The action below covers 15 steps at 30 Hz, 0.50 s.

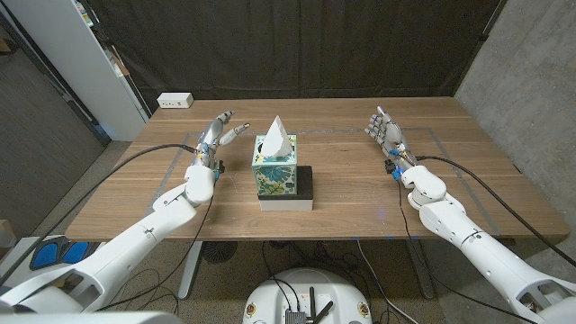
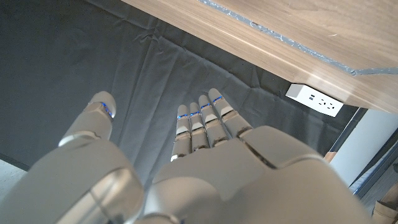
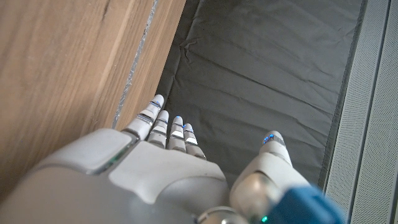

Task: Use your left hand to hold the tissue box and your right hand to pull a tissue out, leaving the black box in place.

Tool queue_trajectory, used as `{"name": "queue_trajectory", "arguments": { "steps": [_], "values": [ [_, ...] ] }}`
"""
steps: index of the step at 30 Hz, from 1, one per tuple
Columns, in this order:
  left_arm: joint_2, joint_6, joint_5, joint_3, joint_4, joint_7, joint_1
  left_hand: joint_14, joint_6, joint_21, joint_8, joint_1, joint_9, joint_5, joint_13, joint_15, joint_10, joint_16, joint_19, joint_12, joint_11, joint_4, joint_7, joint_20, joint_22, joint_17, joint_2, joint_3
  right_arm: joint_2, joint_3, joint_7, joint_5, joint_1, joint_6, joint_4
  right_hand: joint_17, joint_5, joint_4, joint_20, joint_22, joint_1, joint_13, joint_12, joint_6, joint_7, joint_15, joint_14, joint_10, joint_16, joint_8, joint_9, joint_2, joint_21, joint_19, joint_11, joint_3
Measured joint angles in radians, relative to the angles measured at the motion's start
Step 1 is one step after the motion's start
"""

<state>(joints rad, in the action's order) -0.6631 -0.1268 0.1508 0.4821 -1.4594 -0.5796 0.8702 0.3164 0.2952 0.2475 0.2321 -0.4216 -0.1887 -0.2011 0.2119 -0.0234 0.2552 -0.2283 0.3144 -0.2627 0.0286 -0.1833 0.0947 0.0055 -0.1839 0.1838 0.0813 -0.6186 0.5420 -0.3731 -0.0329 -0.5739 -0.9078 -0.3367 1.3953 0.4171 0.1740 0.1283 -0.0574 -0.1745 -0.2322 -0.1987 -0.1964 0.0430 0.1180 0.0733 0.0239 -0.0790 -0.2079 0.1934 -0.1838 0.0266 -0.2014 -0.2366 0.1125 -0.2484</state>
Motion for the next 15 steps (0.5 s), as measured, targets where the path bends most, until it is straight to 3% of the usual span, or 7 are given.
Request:
{"name": "queue_trajectory", "arguments": {
  "steps": [15],
  "values": [
    [-0.028,-0.023,-0.016,-0.032,-0.055,-0.006,0.075,0.004,0.001,0.0,0.0,-0.007,0.0,0.0,0.005,0.004,0.0,0.0,0.0,0.0,0.0,0.004,0.001,0.0,0.0,0.005,0.0,0.004,0.001,0.001,-0.009,0.009,-0.006,-0.007,0.004,0.0,0.0,0.0,0.0,0.0,0.0,0.0,0.0,0.0,0.0,0.0,0.0,0.0,0.0,0.0,0.0,0.0,0.0,0.0,0.0,0.0]
  ]
}}
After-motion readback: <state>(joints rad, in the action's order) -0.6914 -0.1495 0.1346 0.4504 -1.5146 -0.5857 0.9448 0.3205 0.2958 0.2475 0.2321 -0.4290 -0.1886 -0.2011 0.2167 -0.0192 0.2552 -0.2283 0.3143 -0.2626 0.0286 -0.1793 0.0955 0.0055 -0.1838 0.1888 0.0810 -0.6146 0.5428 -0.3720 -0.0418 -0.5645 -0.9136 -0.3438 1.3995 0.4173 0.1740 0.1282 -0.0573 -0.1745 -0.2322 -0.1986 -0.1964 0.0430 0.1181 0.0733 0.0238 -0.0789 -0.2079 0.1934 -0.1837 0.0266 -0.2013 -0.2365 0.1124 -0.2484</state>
